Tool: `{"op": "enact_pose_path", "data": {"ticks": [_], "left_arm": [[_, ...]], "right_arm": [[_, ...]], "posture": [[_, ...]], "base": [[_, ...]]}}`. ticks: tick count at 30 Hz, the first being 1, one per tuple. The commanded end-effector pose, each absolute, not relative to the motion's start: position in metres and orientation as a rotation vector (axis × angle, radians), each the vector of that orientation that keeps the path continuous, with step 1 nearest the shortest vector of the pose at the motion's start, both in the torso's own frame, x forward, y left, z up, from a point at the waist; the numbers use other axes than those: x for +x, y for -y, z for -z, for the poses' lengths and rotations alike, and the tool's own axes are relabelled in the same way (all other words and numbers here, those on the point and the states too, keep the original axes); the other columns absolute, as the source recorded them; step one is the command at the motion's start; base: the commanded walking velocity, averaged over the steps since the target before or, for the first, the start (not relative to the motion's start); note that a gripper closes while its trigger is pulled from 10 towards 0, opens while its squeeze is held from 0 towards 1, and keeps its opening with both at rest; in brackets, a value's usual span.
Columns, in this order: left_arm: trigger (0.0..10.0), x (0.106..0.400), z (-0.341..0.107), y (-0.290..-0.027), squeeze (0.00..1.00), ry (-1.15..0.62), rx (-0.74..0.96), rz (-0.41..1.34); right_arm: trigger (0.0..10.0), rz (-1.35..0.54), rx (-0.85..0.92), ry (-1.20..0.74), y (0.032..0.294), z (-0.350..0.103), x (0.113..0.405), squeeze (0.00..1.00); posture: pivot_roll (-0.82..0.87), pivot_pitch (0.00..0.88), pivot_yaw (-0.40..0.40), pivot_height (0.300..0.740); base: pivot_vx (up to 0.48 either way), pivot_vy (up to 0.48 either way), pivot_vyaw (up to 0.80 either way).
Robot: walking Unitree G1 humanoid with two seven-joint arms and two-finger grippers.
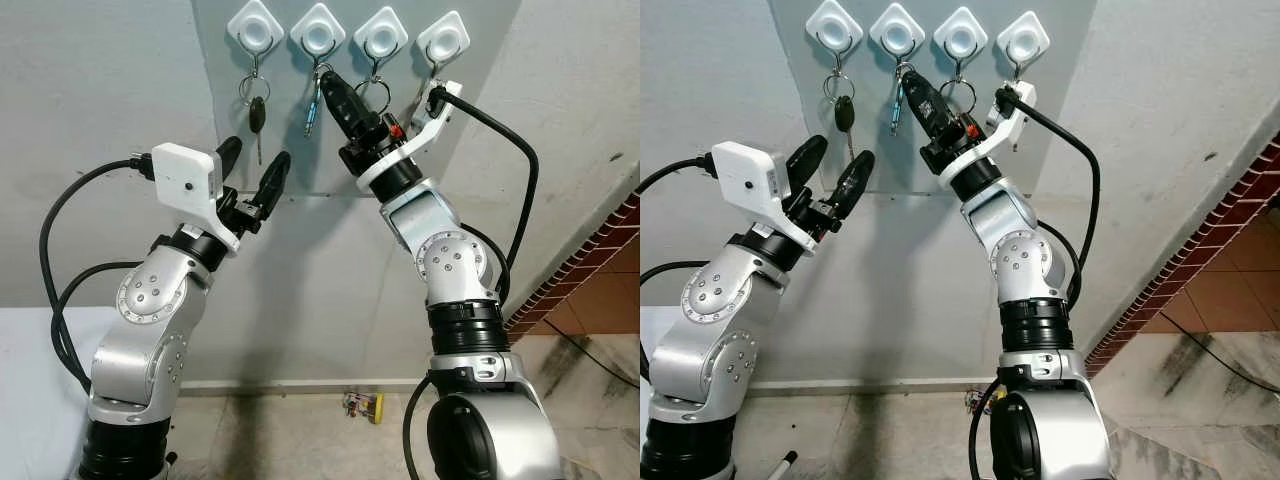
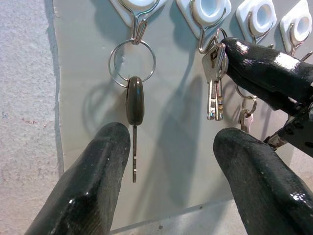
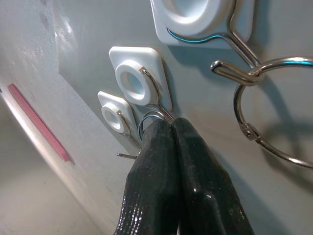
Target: Hang keys on a hook
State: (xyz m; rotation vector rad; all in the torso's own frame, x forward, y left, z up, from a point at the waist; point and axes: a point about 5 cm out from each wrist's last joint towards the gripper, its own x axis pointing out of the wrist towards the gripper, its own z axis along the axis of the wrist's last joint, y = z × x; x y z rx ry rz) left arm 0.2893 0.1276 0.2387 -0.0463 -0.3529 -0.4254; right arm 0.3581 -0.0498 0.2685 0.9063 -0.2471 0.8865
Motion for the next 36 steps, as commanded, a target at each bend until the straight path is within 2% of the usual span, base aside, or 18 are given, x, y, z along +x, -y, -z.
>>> {"op": "enact_pose_path", "data": {"ticks": [1, 5, 10, 13, 28, 36], "left_arm": [[10.0, 0.287, -0.245, -0.127, 0.0, 0.375, -0.048, 0.43], [10.0, 0.287, -0.246, -0.128, 0.0, 0.376, -0.054, 0.425], [10.0, 0.287, -0.246, -0.127, 0.0, 0.377, -0.055, 0.426], [10.0, 0.287, -0.246, -0.127, 0.0, 0.377, -0.056, 0.427], [10.0, 0.287, -0.246, -0.127, 0.0, 0.375, -0.06, 0.423], [10.0, 0.286, -0.245, -0.127, 0.0, 0.375, -0.062, 0.426]], "right_arm": [[10.0, -0.924, 0.893, 0.24, 0.039, -0.278, 0.355, 0.0], [10.0, -0.895, 0.865, 0.193, 0.037, -0.277, 0.357, 0.0], [10.0, -0.911, 0.828, 0.248, 0.038, -0.282, 0.355, 0.0], [10.0, -0.967, 0.841, 0.349, 0.041, -0.287, 0.349, 0.0], [10.0, -1.134, 0.898, 0.379, 0.043, -0.285, 0.33, 0.0], [10.0, -1.133, 0.894, 0.375, 0.044, -0.283, 0.328, 0.0]], "posture": [[-0.06, 0.095, -0.038, 0.74], [-0.06, 0.098, -0.041, 0.74], [-0.06, 0.099, -0.041, 0.74], [-0.06, 0.099, -0.041, 0.74], [-0.06, 0.101, -0.043, 0.74], [-0.07, 0.098, -0.042, 0.74]], "base": [[0.0, 0.0, 0.0], [0.0, 0.0, 0.0], [0.0, 0.0, 0.0], [0.0, 0.0, 0.0], [0.0, 0.0, 0.0], [0.0, 0.0, 0.0]]}}
